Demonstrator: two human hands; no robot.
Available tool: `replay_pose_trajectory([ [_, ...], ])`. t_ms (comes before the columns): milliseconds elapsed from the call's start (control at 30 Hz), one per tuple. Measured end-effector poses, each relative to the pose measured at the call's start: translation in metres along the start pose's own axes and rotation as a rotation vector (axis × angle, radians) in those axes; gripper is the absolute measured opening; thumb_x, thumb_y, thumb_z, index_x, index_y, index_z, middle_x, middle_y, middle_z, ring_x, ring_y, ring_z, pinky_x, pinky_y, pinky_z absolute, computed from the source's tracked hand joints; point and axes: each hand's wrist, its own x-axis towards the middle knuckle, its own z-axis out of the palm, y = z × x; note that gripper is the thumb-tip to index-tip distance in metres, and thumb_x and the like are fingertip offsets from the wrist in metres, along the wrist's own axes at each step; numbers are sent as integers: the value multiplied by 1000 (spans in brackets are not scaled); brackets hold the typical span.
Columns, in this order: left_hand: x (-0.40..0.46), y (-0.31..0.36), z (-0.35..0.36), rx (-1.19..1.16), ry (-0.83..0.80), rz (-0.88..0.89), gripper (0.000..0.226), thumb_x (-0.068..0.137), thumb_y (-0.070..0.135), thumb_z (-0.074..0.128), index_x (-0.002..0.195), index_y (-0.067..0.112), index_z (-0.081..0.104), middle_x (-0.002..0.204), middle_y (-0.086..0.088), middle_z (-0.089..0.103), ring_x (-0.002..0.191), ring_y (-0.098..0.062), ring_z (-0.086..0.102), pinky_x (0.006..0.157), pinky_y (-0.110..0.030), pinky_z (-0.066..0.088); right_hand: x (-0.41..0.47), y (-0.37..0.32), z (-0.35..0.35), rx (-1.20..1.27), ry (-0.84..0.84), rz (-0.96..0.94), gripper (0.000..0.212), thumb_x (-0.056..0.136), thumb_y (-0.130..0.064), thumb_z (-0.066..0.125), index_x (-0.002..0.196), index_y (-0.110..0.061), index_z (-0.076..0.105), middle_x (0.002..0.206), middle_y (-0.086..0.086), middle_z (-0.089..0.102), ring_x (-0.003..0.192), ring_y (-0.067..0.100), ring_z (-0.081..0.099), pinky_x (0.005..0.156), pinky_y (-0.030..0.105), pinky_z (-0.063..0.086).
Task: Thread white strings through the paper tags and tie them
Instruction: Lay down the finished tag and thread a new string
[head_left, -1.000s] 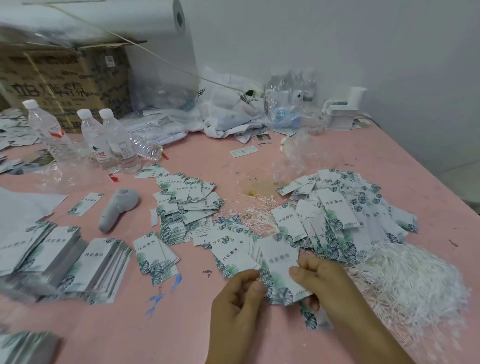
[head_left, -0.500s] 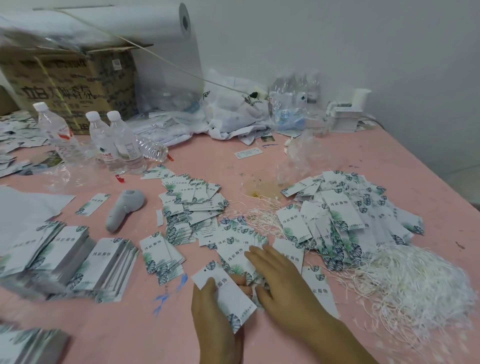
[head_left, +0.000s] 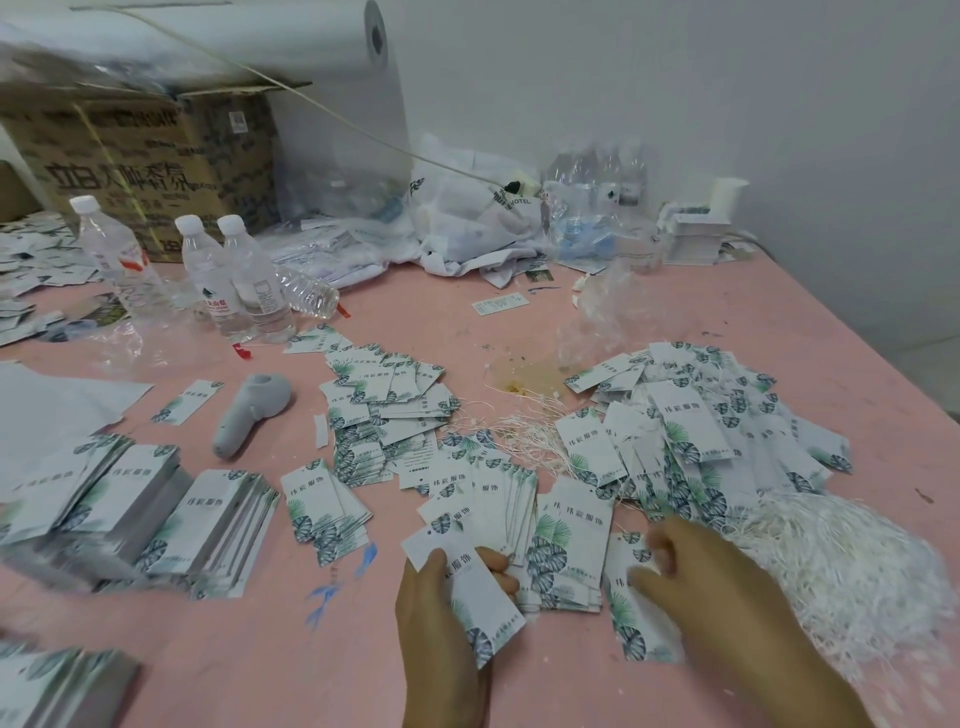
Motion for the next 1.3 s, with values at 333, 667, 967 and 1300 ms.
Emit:
replay_pose_trajectory([
  [333,-8,1,8,37,146,95,32,102,16,35,114,-6,54,70,-29,63,51,-32,59,49,-37,53,-2,-10,22,-140,-128,-122,42,87,-53,49,122,-30,42,105,-11,38,81,6,54,61,23,44],
  [667,-4,-2,6,31,155,104,29,102,19,37,107,-2,58,68,-23,65,47,-29,60,44,-33,51,6,-20,39,155,151,-243,52,87,-52,54,136,-37,45,119,-30,42,107,-9,44,84,13,39],
  [967,-3,-5,4,89,162,73,42,100,22,39,118,-14,52,76,-31,66,51,-32,61,48,-34,53,3,-34,56,118,173,-523,32,88,-26,62,119,-22,67,122,-9,65,116,11,59,101,25,40],
  [1300,-8,-3,8,65,54,-25,37,97,20,42,109,-12,55,74,-30,65,51,-32,61,47,-34,52,1,-20,36,423,611,-310,26,100,-18,47,114,-9,66,103,0,69,91,13,65,77,26,53],
])
